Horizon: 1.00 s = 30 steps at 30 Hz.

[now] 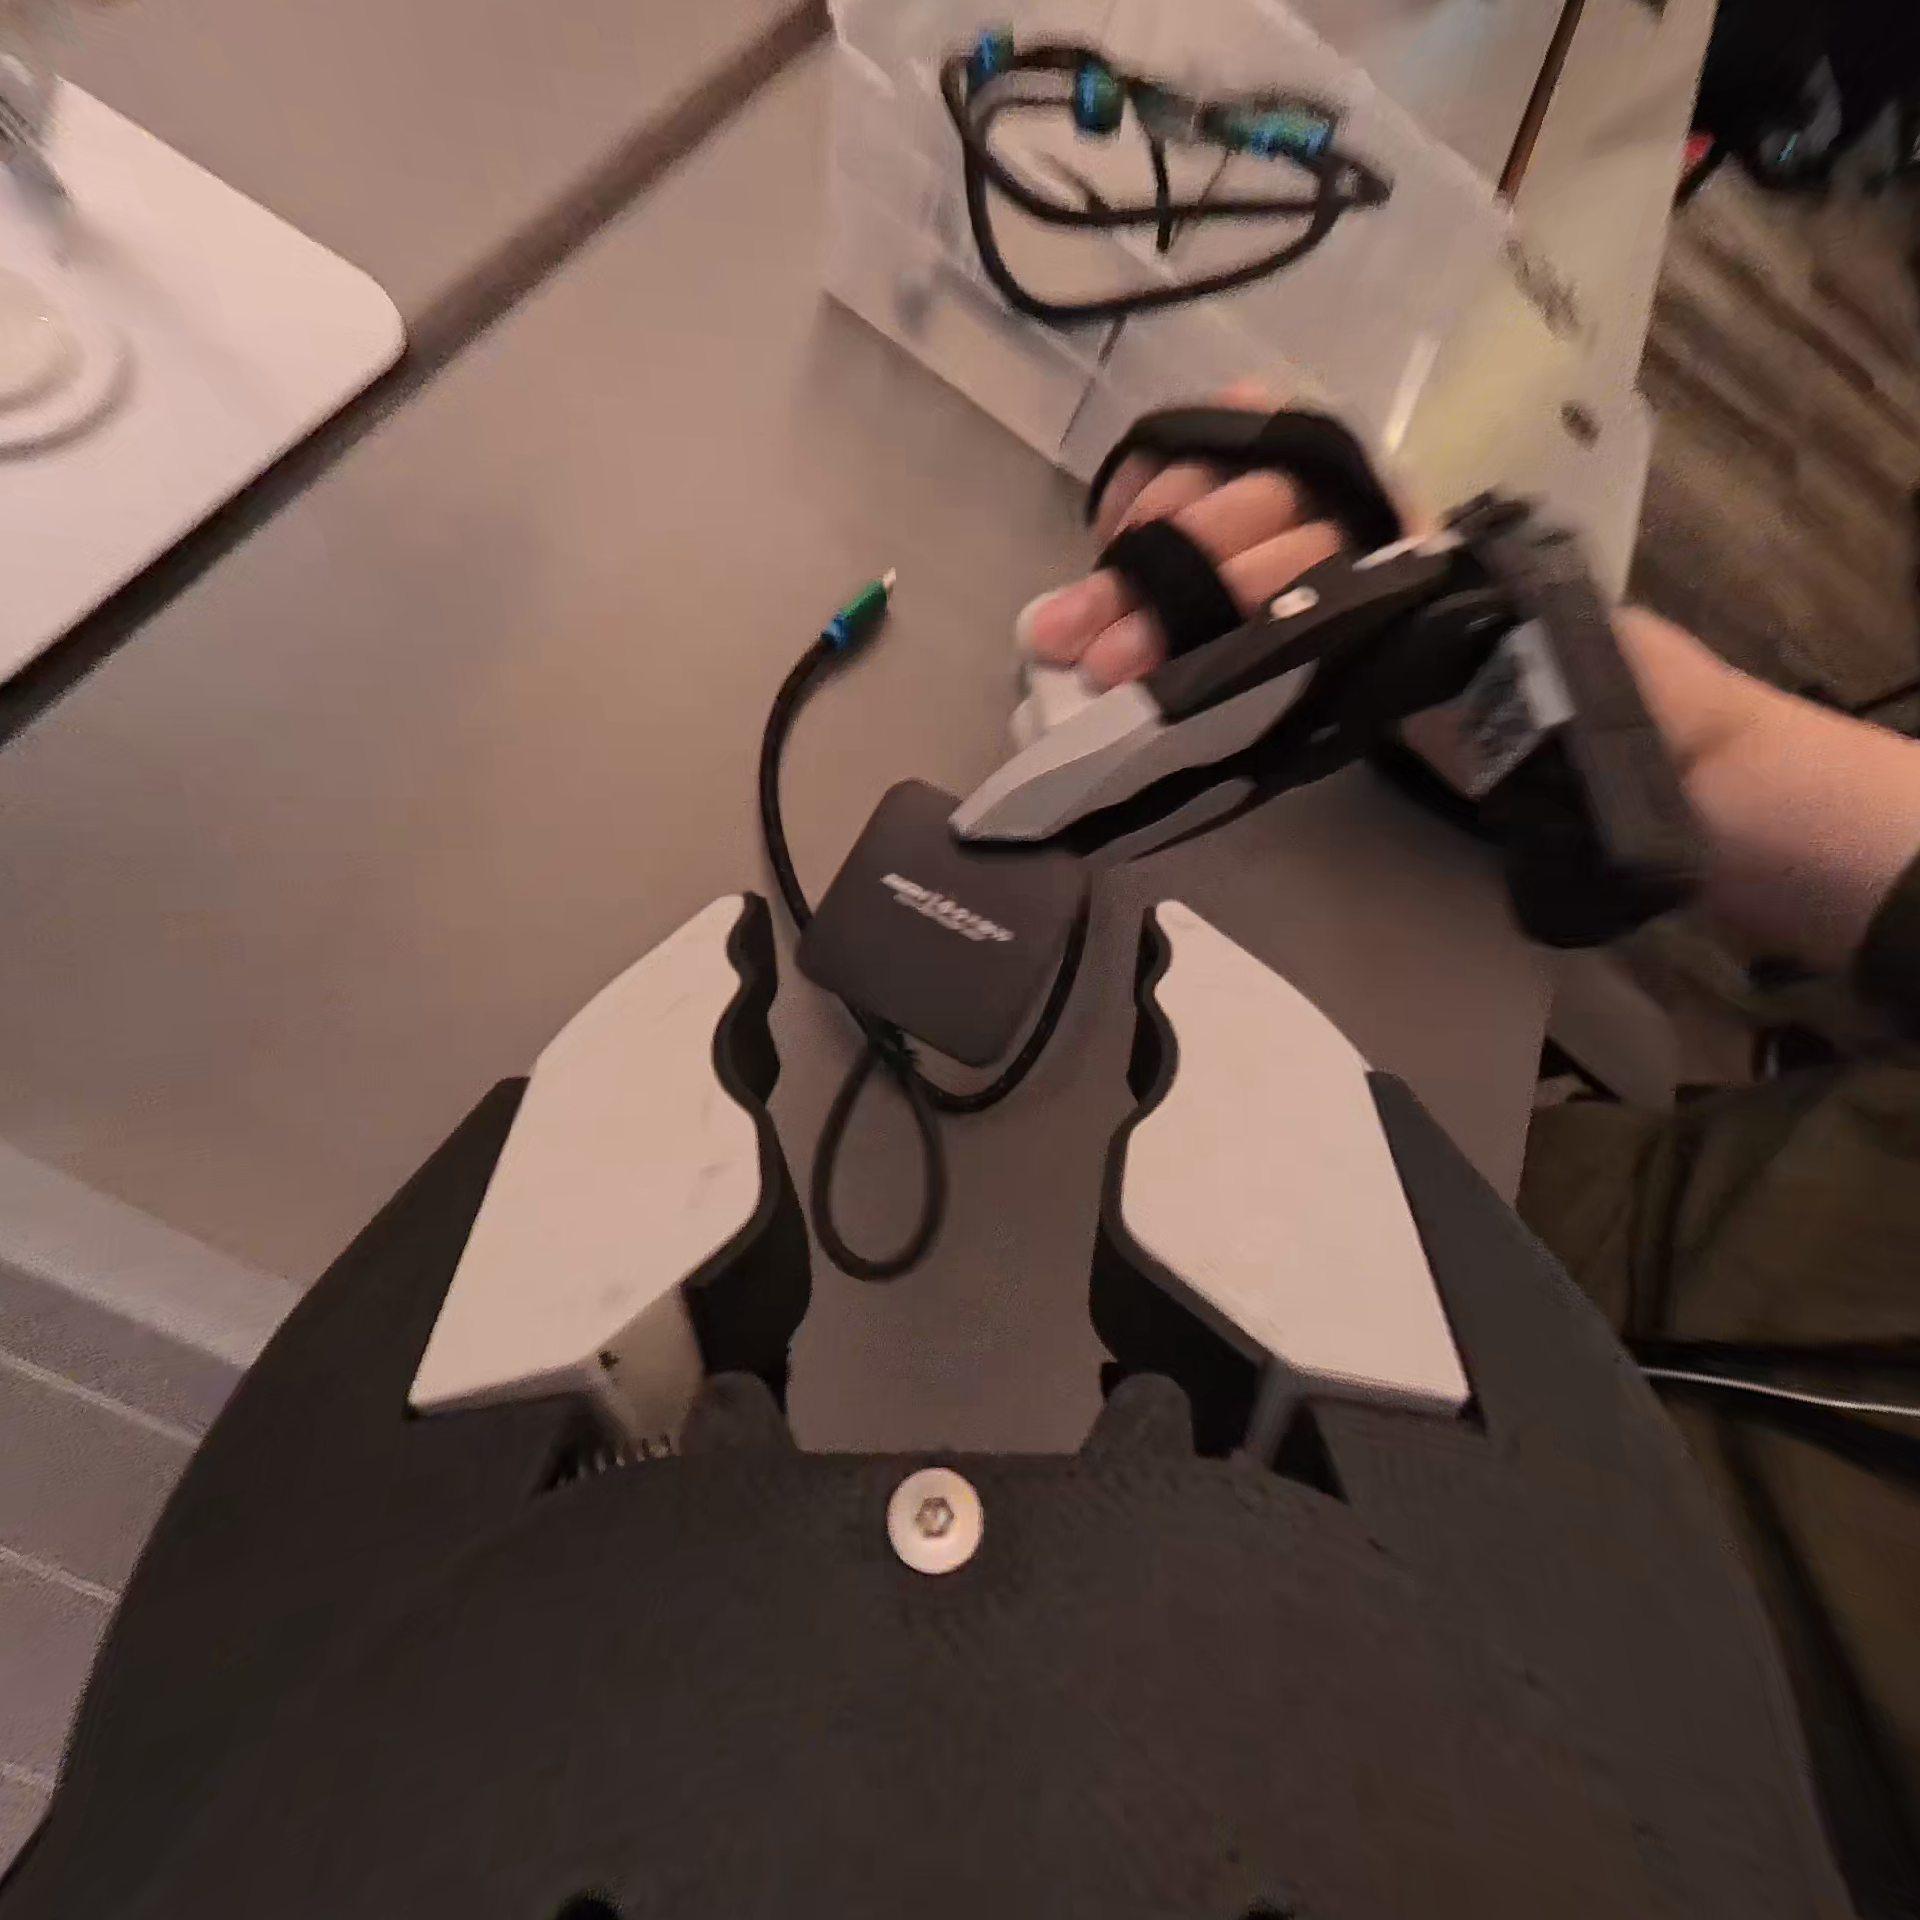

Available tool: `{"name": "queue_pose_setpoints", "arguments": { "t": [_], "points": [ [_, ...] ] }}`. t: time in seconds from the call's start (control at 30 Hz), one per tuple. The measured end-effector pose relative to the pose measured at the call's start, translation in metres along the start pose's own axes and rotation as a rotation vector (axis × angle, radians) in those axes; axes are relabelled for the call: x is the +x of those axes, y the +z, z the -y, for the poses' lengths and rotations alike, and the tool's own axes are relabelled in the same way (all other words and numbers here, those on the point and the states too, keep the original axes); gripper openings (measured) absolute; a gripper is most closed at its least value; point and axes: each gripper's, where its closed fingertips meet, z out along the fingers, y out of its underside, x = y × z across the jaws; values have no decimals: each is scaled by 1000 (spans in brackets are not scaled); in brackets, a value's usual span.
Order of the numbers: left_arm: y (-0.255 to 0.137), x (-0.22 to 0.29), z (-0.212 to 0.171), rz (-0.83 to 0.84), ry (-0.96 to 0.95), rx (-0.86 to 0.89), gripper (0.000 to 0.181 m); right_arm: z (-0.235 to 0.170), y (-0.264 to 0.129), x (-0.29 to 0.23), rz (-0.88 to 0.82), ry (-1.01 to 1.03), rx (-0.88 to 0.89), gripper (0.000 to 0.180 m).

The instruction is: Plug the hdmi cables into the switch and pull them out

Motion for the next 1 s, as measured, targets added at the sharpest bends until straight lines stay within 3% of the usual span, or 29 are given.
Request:
{"name": "queue_pose_setpoints", "arguments": {
  "t": [0.17, 0.43, 0.8, 1.0],
  "points": [
    [-36, 9, 4, -31, 30, 86, 64, -17, 32, -20, 135, 94, 35, 15],
    [-35, 2, -3, 23, 118, 37, 68, -25, 43, -21, 210, 261, 82, 15],
    [-17, -14, -2, 44, 94, 41, 62, -75, 75, -33, 261, -30, -47, 15],
    [-16, -15, -2, 33, 68, 45, 59, -128, 80, -35, 220, -152, -310, 25]
  ]
}}
